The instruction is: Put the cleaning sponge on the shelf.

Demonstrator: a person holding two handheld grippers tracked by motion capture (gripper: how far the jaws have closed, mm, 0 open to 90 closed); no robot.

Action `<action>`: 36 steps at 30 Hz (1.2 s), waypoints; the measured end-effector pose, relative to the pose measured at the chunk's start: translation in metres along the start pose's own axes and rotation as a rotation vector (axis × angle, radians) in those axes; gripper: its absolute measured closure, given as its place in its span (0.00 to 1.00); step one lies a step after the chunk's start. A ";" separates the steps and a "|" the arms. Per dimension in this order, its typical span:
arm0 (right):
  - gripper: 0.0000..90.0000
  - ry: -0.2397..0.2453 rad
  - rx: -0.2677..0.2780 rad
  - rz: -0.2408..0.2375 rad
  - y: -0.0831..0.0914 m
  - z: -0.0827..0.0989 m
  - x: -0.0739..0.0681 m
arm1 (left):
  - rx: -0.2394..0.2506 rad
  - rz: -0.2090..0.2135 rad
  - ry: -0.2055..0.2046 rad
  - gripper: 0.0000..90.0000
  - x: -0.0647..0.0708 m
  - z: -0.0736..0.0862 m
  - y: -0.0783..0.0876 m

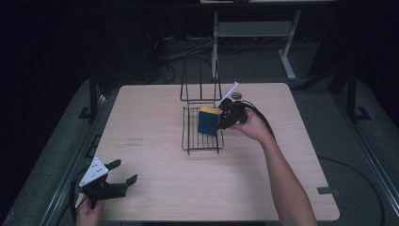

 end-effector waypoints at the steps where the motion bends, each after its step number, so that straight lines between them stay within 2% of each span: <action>1: 0.56 0.000 0.002 -0.002 0.000 0.000 0.000 | 0.001 0.000 -0.001 0.16 0.000 0.000 0.000; 9: 0.55 -0.004 0.012 -0.009 0.000 -0.001 -0.001 | 0.001 -0.001 -0.001 0.16 0.000 0.000 0.000; 21: 0.43 -0.015 0.007 -0.002 0.004 -0.001 -0.003 | 0.001 -0.001 0.003 0.16 0.001 0.000 0.000; 36: 0.37 -0.020 0.013 0.015 0.008 0.003 -0.007 | 0.000 0.000 0.001 0.16 0.001 -0.001 -0.001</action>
Point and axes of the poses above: each handheld gripper's, and its own axes: y roughly backward along the jaws, z roughly out of its underside, x roughly to its right, the point moved 3 cm from there along -y, roughly forward along the jaws, and after that the axes turned 4 degrees about x, right-handed, at the moved point
